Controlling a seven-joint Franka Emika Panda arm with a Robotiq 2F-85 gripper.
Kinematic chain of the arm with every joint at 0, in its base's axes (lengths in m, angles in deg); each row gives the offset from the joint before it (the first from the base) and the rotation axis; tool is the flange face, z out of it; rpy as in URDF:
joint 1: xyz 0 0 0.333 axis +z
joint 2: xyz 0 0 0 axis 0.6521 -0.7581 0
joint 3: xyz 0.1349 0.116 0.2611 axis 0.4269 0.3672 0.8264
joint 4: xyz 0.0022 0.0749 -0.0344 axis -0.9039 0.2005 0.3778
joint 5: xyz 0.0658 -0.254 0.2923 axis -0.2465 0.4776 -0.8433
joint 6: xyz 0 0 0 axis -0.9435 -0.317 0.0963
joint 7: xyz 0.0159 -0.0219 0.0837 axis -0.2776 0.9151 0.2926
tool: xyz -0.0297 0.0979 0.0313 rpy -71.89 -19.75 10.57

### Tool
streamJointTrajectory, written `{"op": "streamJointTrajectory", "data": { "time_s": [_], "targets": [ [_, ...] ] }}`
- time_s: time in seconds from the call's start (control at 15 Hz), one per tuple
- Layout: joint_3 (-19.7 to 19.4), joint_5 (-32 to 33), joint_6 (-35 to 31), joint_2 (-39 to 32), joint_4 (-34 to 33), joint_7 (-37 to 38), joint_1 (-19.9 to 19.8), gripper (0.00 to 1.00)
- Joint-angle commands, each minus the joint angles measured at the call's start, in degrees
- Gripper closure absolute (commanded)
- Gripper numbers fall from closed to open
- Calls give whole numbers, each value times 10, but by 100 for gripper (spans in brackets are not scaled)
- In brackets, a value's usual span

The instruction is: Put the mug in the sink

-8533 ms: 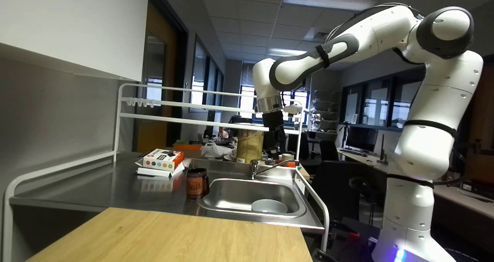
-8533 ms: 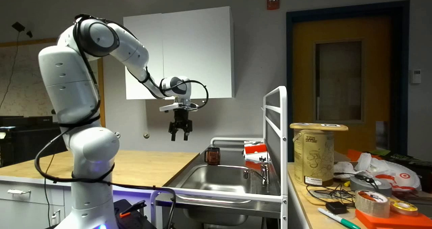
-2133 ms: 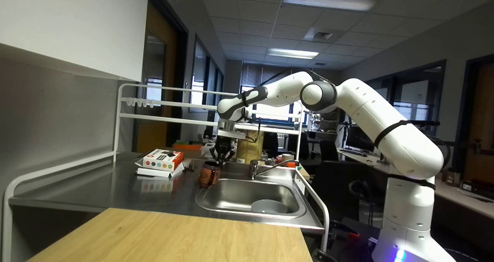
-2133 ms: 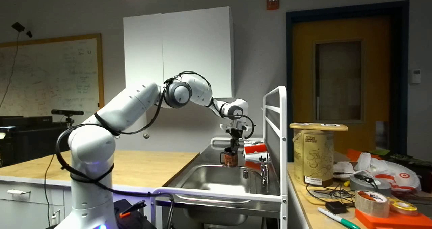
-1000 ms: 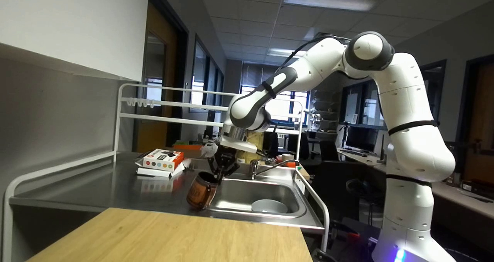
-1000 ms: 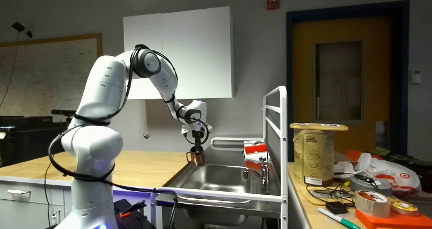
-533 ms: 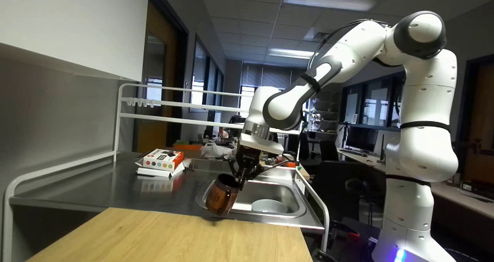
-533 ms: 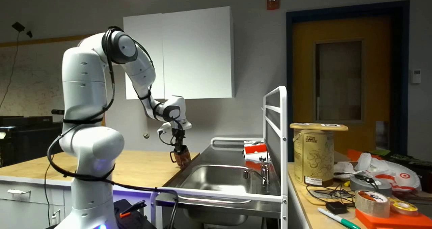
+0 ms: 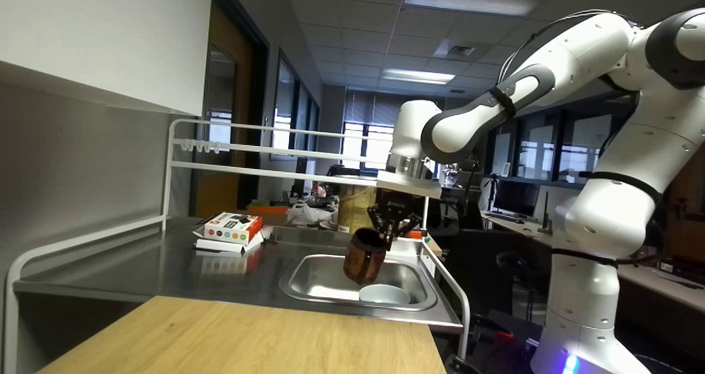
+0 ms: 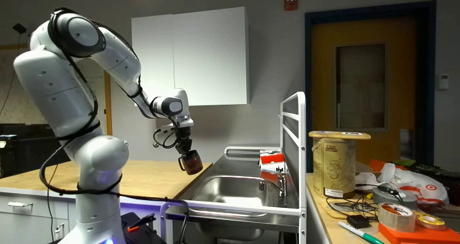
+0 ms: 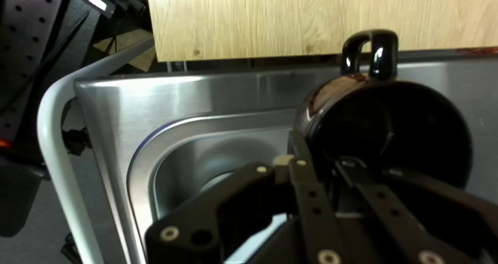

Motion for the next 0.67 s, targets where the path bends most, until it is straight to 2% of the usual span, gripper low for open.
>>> {"op": "streamJointTrajectory", "data": {
  "time_s": [0.0,0.2,0.6],
  "targets": [
    [-17,35,42,-45,-88,-36,-58,94],
    [-25,57,36,-144,-172,-74,-85,94],
    [-63,24,77,-364,-351,-170,-73,95]
  ]
}}
